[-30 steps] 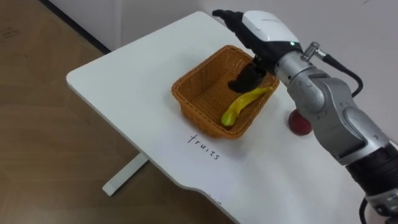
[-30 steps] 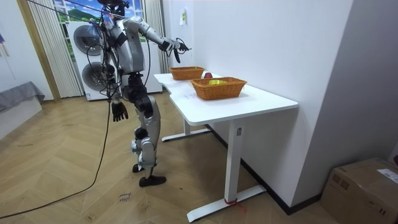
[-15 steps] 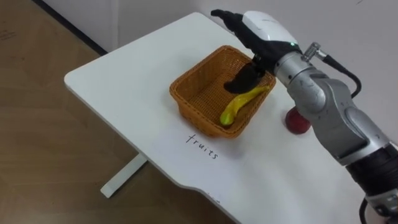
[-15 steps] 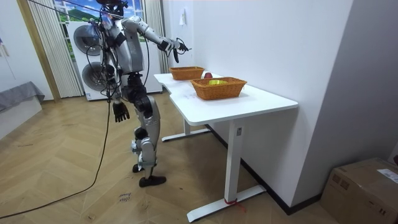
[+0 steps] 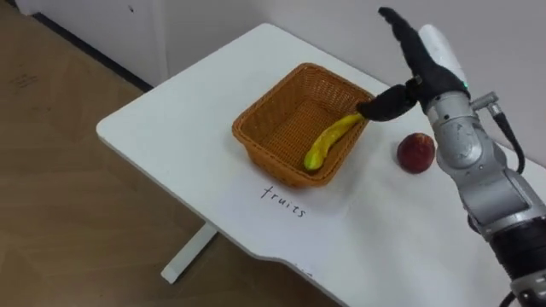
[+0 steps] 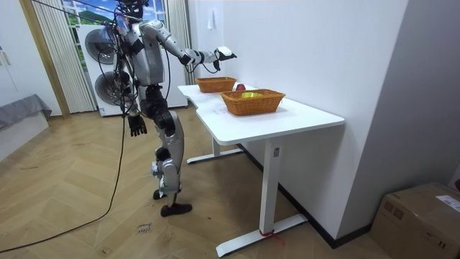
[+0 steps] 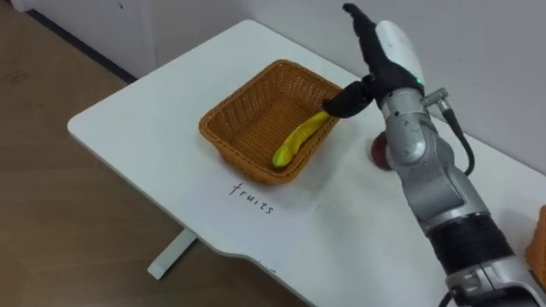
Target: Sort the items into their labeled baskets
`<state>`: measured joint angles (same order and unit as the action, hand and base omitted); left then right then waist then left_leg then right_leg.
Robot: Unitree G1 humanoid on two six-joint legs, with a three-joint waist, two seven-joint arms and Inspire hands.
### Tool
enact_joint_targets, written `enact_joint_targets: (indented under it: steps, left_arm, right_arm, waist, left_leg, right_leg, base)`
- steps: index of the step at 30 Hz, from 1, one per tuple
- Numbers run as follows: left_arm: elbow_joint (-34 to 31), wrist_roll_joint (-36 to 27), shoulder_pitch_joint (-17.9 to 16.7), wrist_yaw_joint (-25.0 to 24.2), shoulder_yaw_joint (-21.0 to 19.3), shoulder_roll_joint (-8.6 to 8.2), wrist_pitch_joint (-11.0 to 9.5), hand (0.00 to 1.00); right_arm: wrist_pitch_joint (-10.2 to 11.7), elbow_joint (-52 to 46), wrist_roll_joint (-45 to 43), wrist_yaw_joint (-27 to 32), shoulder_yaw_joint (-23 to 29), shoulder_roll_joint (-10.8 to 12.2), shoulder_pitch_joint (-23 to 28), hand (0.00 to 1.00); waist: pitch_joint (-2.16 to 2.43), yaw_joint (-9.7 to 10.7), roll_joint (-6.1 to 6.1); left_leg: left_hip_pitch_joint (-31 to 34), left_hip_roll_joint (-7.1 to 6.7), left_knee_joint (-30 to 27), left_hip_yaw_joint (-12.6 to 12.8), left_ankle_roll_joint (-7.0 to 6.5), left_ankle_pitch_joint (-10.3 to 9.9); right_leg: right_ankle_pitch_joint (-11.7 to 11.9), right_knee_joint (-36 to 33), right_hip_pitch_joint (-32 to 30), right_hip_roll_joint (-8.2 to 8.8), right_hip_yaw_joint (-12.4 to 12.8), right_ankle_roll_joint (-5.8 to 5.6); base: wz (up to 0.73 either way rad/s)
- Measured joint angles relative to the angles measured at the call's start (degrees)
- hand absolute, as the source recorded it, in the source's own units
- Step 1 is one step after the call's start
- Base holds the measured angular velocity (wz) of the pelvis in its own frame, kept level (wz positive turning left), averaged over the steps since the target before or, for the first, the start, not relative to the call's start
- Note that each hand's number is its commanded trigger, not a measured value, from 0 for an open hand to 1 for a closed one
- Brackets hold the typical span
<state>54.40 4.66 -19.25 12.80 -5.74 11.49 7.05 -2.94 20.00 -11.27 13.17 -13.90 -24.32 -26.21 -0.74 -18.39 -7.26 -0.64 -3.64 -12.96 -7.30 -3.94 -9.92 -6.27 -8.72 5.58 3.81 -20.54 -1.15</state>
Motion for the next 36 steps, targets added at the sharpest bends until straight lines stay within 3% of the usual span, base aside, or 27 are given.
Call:
enact_joint_targets:
  steps: [5,9,13,15,27,29,36]
  left_arm:
    - [-0.34,-0.21,-0.91,0.0,1.71,-0.85,0.05,0.0]
    - [-1.63,-0.16,-1.63,0.01,2.68,-1.79,0.06,0.0]
    - [-1.75,-0.03,-1.4,0.04,2.59,-1.86,0.04,0.0]
    - [-1.74,0.02,-1.4,0.03,2.55,-2.13,0.05,0.0]
    - [-1.68,0.62,-1.33,-0.54,2.41,-2.18,1.3,0.0]
    - [-1.77,0.65,-1.25,-0.61,2.4,-2.14,1.27,0.0]
    - [-1.76,0.64,-0.83,-1.26,2.45,-2.15,1.27,0.0]
  right_arm:
    - [0.62,2.16,3.13,3.32,1.59,2.18,0.68,0.0]
    - [0.6,3.83,3.34,4.4,1.8,2.3,0.78,0.0]
    - [0.73,4.6,4.32,5.51,1.95,2.26,0.77,0.0]
    - [0.73,5.67,4.76,5.49,2.23,2.27,0.77,0.0]
    - [0.73,8.88,14.49,5.8,4.08,2.2,0.75,0.0]
    - [0.72,10.37,19.87,6.13,4.62,2.21,0.75,0.0]
    - [0.95,13.38,26.32,6.64,6.31,2.18,0.69,0.0]
  waist:
    - [0.11,2.43,0.58]
    - [0.25,3.95,2.18]
    - [0.64,4.65,2.84]
    - [0.57,5.28,3.13]
    - [0.79,5.51,2.33]
    - [0.5,5.5,2.38]
    - [0.06,5.31,2.96]
  left_leg:
    - [-0.07,-0.06,-0.14,0.08,-0.03,0.01]
    - [-0.04,-0.19,-0.23,0.27,-0.22,0.11]
    - [-0.19,-0.14,0.11,0.25,-0.18,0.37]
    - [-0.4,-0.13,0.23,0.21,-0.16,0.44]
    - [-0.37,-0.15,0.33,0.1,-0.15,0.43]
    - [-0.27,-0.17,0.21,-0.06,-0.15,0.42]
    - [1.63,-0.26,-0.75,-0.34,-0.07,0.4]
  right_leg:
    - [-0.02,-0.06,0.14,0.07,-0.04,-0.03]
    - [-0.02,-0.17,0.12,0.26,-0.03,-0.04]
    - [-0.02,-0.16,0.14,0.24,-0.08,-0.03]
    - [-0.02,-0.14,0.31,0.23,-0.19,-0.03]
    - [-0.02,0.0,0.25,0.18,-0.07,-0.03]
    - [-0.03,0.0,0.31,0.17,-0.06,-0.03]
    - [0.0,-0.12,-0.99,0.18,-0.06,0.01]
  base:
    - [0.0]
    - [-0.01]
    - [0.0]
    - [0.0]
    - [0.0]
    - [0.06]
    - [0.01]
